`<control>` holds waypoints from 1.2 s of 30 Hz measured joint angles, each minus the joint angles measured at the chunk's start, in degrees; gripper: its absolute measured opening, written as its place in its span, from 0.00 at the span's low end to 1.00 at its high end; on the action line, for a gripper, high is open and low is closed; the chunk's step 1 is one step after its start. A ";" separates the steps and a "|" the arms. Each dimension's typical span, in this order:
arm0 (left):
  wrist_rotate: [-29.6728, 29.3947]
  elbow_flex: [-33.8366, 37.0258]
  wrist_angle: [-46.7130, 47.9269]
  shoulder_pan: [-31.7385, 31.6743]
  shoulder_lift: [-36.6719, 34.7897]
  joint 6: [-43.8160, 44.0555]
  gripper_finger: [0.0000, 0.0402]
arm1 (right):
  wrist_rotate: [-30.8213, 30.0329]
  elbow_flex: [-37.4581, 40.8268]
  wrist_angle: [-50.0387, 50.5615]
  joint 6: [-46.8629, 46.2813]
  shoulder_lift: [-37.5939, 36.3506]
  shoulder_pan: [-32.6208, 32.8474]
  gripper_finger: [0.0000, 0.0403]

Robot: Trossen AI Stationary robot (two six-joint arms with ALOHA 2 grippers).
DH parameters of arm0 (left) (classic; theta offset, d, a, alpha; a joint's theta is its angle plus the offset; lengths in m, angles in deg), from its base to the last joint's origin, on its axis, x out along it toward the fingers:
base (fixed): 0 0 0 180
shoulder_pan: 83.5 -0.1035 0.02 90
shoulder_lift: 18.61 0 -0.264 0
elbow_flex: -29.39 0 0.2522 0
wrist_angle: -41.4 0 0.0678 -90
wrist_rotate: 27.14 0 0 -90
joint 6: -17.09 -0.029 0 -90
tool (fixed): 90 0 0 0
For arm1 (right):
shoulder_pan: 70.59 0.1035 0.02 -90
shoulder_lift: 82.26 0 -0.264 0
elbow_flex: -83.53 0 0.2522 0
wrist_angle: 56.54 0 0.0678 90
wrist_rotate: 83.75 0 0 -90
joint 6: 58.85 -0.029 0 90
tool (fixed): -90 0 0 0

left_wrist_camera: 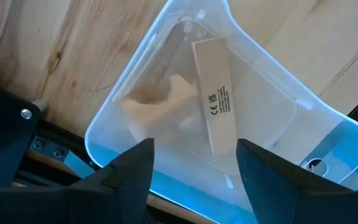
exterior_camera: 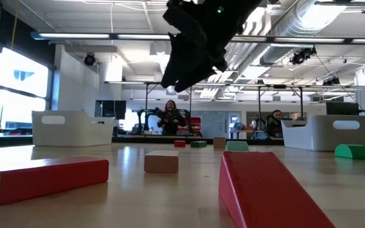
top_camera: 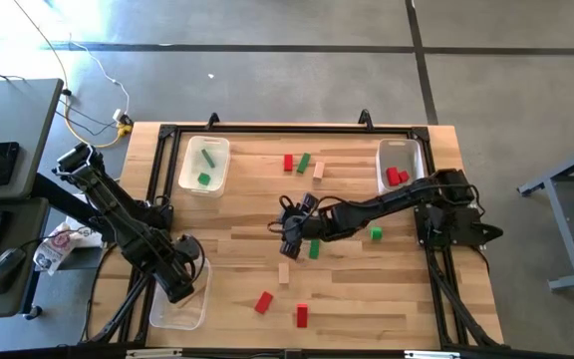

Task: Sort & place blocks by color
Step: Put the red block into the gray bin

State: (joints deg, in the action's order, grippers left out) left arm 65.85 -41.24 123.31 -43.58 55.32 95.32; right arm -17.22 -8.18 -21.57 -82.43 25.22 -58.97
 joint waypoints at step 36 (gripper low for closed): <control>-30.86 -0.04 -0.75 -9.77 -10.35 -13.30 0.54 | 30.42 -0.02 3.83 18.89 -2.47 -0.39 0.56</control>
State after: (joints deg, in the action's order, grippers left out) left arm 34.99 -41.28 122.56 -53.35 44.97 82.02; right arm 13.21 -8.21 -17.74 -63.55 22.75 -59.36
